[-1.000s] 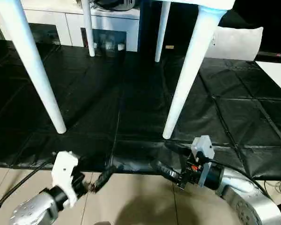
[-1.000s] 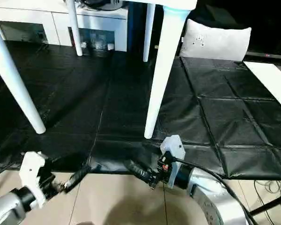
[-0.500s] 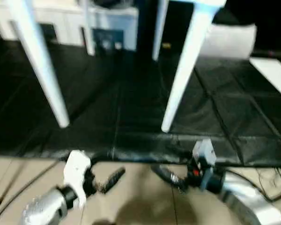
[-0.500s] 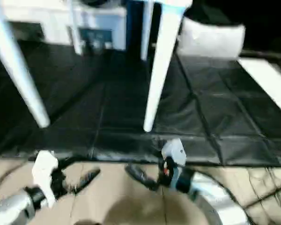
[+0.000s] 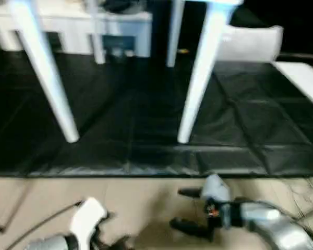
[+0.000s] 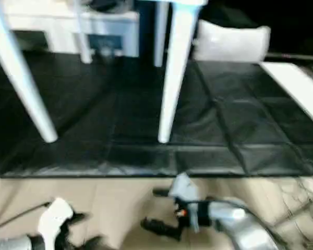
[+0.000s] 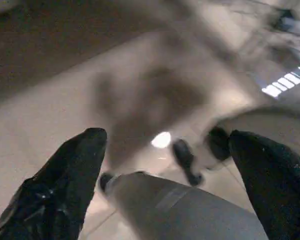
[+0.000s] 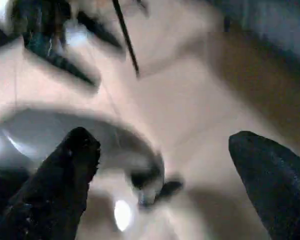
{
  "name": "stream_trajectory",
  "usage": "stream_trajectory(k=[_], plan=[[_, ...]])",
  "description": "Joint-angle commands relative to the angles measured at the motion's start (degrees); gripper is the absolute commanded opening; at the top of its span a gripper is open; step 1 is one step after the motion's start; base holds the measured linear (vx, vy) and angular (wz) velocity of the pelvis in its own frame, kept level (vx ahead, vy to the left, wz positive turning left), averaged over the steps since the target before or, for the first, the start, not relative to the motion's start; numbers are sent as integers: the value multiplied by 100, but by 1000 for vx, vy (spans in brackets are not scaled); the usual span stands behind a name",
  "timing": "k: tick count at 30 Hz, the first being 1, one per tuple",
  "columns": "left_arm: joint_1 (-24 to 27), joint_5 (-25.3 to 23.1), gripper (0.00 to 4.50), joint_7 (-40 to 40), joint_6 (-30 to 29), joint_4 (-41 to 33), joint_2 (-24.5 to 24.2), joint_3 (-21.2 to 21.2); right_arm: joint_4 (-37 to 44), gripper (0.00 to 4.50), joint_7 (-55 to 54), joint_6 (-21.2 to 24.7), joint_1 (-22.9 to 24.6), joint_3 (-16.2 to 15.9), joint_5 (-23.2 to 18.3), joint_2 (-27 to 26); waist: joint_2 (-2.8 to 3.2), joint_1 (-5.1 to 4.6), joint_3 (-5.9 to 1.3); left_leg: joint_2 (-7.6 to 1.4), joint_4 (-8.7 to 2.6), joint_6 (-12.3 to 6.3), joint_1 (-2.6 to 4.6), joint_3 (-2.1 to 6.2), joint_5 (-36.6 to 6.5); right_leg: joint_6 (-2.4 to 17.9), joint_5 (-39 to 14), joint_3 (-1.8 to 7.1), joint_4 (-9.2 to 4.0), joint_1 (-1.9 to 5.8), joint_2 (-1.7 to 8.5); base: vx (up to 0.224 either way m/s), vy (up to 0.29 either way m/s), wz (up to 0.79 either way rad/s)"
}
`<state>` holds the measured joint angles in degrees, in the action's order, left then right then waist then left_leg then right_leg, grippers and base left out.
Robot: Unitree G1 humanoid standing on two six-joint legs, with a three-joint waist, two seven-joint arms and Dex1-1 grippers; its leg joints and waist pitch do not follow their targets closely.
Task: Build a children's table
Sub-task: Flip table
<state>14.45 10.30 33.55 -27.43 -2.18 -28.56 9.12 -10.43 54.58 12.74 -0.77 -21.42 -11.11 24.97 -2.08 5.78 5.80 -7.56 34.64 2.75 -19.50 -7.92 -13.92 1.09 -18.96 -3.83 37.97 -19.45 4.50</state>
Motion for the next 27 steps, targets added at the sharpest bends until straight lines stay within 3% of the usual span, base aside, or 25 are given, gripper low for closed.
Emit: stream_trajectory(k=[1,2,3,4,5,6,7,8,9,10,11,12,13,14,16,17,19,20,22,23,24,25,26,27], plan=[[-41,-90,442,-233,-62,634,179,85,-539,450,-239,-109,-168,-53,209,-112,-20,-12,-94,-214,58,158,437,251,-1970,492,-4084,487,-1292,-396,972,72,-48,-9],[-226,-77,442,-349,-82,1086,323,39,-1084,450,-405,-195,-307,-102,331,-293,-16,-27,-48,-275,173,-26,176,396,-645,516,-4536,502,-1359,-72,1155,72,-48,-9],[-241,-74,442,-356,-91,1118,333,36,-1124,450,-416,-203,-319,-105,340,-306,74,-47,-17,-352,89,85,189,430,-942,535,-4505,355,-1353,-50,1098,19,35,-29],[-471,-136,442,-392,-21,1676,433,86,-1817,450,-727,-280,-473,-49,410,-541,190,-178,-61,-573,-593,457,-35,563,-3226,354,-3135,-86,-927,145,492,22,58,-21],[-717,-196,442,-492,183,2276,592,75,-2411,450,-1010,-325,-607,19,467,-730,292,-188,-91,-647,-791,591,-28,589,-4198,380,-2431,-141,-715,176,347,22,58,-21],[-891,-240,442,-565,335,2690,706,63,-2818,450,-1203,-354,-703,67,507,-859,359,-104,-227,-717,-1094,632,-187,553,-4979,542,-854,-118,-97,398,227,0,0,0],[-1058,-244,442,-684,461,3068,844,3,-3166,450,-1466,-315,-786,164,510,-982,313,-39,-167,-718,-1230,602,-251,457,-5014,568,-565,-60,2,344,187,0,0,0],[-1238,-273,442,-821,636,3481,988,-67,-3521,450,-1714,-287,-870,285,494,-1111,189,-35,-234,-560,-1025,640,4,275,-4269,720,-1001,134,-363,59,359,0,0,0],[-1251,-274,442,-832,652,3510,999,-73,-3545,450,-1736,-283,-876,296,491,-1120,-27,-85,-296,-482,-717,492,167,280,-3456,720,-1607,311,-751,-67,615,70,-52,16],[-1544,-324,442,-1025,981,4141,1211,-199,-4073,450,-2119,-268,-1025,501,448,-1300,-143,-13,-160,-393,-276,121,264,236,-2223,574,-3543,442,-1223,-225,977,90,-20,-8],[-1676,-277,442,-1171,1076,4428,1326,-331,-4309,450,-2441,-228,-1077,638,405,-1379,-110,-3,-162,-494,-304,-34,49,303,-1221,503,-3981,436,-1221,48,1118,90,-20,-8],[-1915,-160,442,-1498,1227,4940,1526,-573,-4777,450,-3106,-207,-1155,933,293,-1565,-13,-59,-200,-581,-603,80,-156,309,-994,562,-2958,279,-964,135,764,107,18,-25],[-2047,-95,442,-1738,1317,5217,1639,-703,-5064,450,-3581,-197,-1172,1141,200,-1711,106,-73,-259,-616,-624,165,-85,303,-1122,657,-2300,249,-903,94,663,121,2,-10],[-2112,-60,442,-1874,1366,5353,1693,-765,-5214,450,-3851,-189,-1172,1257,144,-1798,154,-96,-317,-695,-657,306,5,282,-1538,929,-1125,248,-793,28,619,121,2,-10],[-2189,-109,442,-2000,1451,5487,1737,-736,-5373,450,-4123,-268,-1151,1390,64,-1899,86,-124,-352,-688,-692,237,-90,236,-1615,1141,-276,252,-682,58,593,81,-1,-5],[-2235,-148,442,-2045,1497,5559,1757,-709,-5444,450,-4267,-333,-1131,1457,22,-1951,154,-117,-363,-675,-659,206,-91,207,-1640,1195,-118,272,-677,31,611,82,0,-8],[-2348,-216,442,-2009,1696,5756,1839,-674,-5593,450,-4683,-591,-918,1530,29,-2119,85,-116,-421,-661,-597,-2,-99,131,-936,1313,889,282,-631,67,614,98,-6,-4],[-2393,-210,442,-1989,1740,5865,1868,-712,-5673,450,-4778,-587,-905,1487,97,-2156,80,-111,-457,-623,-535,-263,-116,98,-338,1429,1604,261,-559,115,615,101,-8,-3],[-2451,-212,442,-1963,1853,6033,1895,-758,-5790,450,-4839,-636,-883,1451,188,-2203,85,-110,-501,-591,-449,-671,-141,55,317,1525,2359,253,-510,125,623,79,-14,-2],[-2496,-214,442,-1919,1911,6216,1927,-796,-5879,450,-4860,-871,-752,1341,362,-2262,83,-119,-508,-581,-417,-885,-184,49,577,1542,2681,229,-470,128,618,69,-15,-2],[-2535,-230,442,-1870,1991,6371,1958,-829,-5952,450,-4859,-967,-706,1376,424,-2312,115,-120,-476,-610,-419,-1012,-157,25,454,1553,2527,222,-509,68,628,0,0,0],[-2560,-240,442,-1839,2042,6472,1979,-852,-6000,450,-4862,-1014,-686,1410,458,-2346,112,-130,-459,-638,-439,-1019,-158,27,283,1557,2310,226,-528,75,639,0,0,0],[-2583,-330,442,-1844,2061,6634,2005,-793,-6089,450,-4962,-998,-644,1451,494,-2388,108,-148,-419,-691,-516,-868,-148,34,-242,1501,1451,223,-598,77,630,0,0,0],[-2586,-347,442,-1850,2069,6657,2007,-779,-6103,450,-4978,-994,-640,1456,497,-2394,108,-148,-419,-691,-516,-868,-148,34,-242,1501,1451,223,-598,77,630,0,0,0]])
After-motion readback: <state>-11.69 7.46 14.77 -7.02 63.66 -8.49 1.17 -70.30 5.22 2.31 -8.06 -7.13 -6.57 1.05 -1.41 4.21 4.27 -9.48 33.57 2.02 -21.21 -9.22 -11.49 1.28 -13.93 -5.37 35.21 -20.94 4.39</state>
